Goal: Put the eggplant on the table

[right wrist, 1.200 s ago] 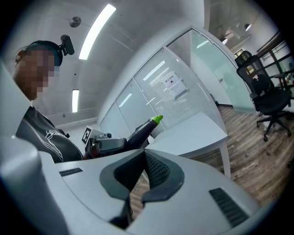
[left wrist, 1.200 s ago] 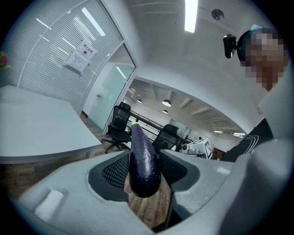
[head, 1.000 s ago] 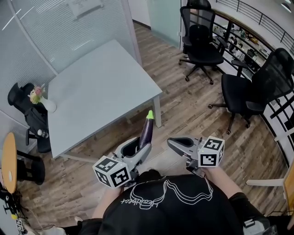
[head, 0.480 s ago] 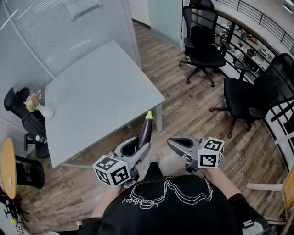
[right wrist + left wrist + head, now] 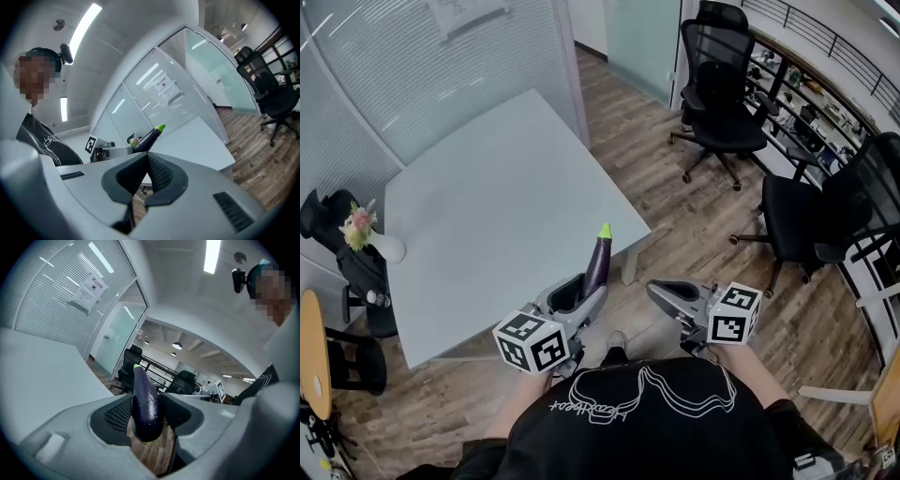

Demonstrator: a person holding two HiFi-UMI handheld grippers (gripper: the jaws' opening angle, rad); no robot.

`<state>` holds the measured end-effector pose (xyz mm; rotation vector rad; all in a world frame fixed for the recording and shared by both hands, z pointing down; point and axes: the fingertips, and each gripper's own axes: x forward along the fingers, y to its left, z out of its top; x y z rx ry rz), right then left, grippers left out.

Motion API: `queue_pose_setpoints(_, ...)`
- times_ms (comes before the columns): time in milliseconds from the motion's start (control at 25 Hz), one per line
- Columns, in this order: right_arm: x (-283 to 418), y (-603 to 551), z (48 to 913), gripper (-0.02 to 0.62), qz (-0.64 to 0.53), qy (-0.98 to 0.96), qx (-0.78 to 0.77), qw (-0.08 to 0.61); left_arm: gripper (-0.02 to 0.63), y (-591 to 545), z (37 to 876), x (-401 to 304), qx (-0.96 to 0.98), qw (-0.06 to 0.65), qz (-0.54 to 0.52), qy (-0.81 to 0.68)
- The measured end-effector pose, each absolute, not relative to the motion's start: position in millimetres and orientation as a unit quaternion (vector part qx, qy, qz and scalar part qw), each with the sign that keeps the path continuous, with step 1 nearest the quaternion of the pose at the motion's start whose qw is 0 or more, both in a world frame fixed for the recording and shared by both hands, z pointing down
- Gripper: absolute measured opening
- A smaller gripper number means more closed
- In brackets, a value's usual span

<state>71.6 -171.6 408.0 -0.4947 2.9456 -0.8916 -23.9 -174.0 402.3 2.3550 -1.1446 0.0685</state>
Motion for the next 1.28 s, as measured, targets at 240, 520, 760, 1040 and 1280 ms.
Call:
queue_pose_setpoints(240, 48, -210, 407, 0.008, -0.287, 0.943, -0.169, 0.01, 0.213, -222, 407, -55, 0.866, 0.258, 0.028, -0.428)
queue_pose_setpoints(520, 31, -249, 420, 0.008, -0.298, 0.936, -0.187, 0.003, 0.213, -273, 434, -85, 0.855, 0.272, 0.04, -0.441)
queue_pose_setpoints(760, 14, -280, 429, 0.009, -0.308, 0.932, -0.192, -0.002, 0.213, -311, 460, -104, 0.848, 0.277, 0.069, -0.447)
queue_pose_setpoints(1040, 6, -308, 442, 0.008, -0.315, 0.929, -0.195, -0.01, 0.213, -344, 497, -118, 0.837, 0.292, 0.095, -0.453)
queue_pose_setpoints(1280, 9, -328, 454, 0.008, -0.327, 0.922, -0.208, -0.014, 0.213, -366, 527, -127, 0.827, 0.3, 0.122, -0.459)
